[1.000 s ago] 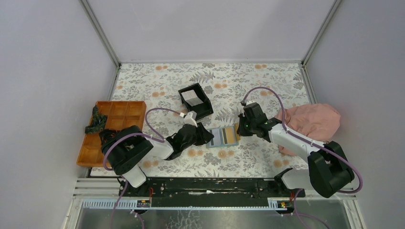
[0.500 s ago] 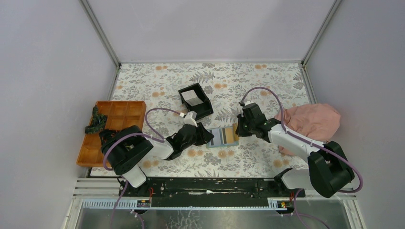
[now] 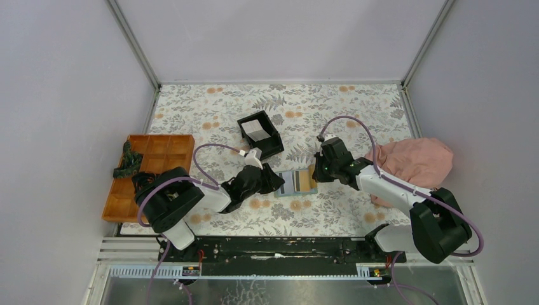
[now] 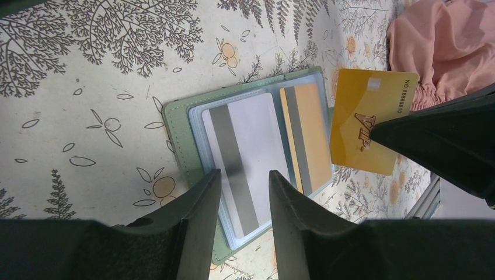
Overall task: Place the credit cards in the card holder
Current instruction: Turn over the card slot in the card holder.
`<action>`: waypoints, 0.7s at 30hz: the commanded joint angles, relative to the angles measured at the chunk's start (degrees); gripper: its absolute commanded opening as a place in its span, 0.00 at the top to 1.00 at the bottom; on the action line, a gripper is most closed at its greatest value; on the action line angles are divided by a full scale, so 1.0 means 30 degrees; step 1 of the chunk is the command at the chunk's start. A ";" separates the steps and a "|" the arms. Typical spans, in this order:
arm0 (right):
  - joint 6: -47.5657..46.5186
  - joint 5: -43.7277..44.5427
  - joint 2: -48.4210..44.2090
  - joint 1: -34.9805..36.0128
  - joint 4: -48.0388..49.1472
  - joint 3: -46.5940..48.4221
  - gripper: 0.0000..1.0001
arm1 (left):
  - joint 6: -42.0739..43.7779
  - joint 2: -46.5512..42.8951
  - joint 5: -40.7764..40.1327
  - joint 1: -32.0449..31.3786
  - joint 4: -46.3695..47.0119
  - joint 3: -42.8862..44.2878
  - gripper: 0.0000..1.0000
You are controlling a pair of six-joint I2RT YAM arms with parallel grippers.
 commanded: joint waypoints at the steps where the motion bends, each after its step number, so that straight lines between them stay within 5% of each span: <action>1: 0.0307 -0.0038 -0.0501 0.0265 0.0159 0.0713 1.00 | 0.0340 0.0547 -0.0522 -0.0097 -0.0623 -0.0066 0.57; 21: 0.1007 -0.0128 -0.1094 0.0295 0.0868 0.0033 1.00 | 0.0499 0.0188 -0.0677 -0.0117 -0.0986 -0.0231 0.57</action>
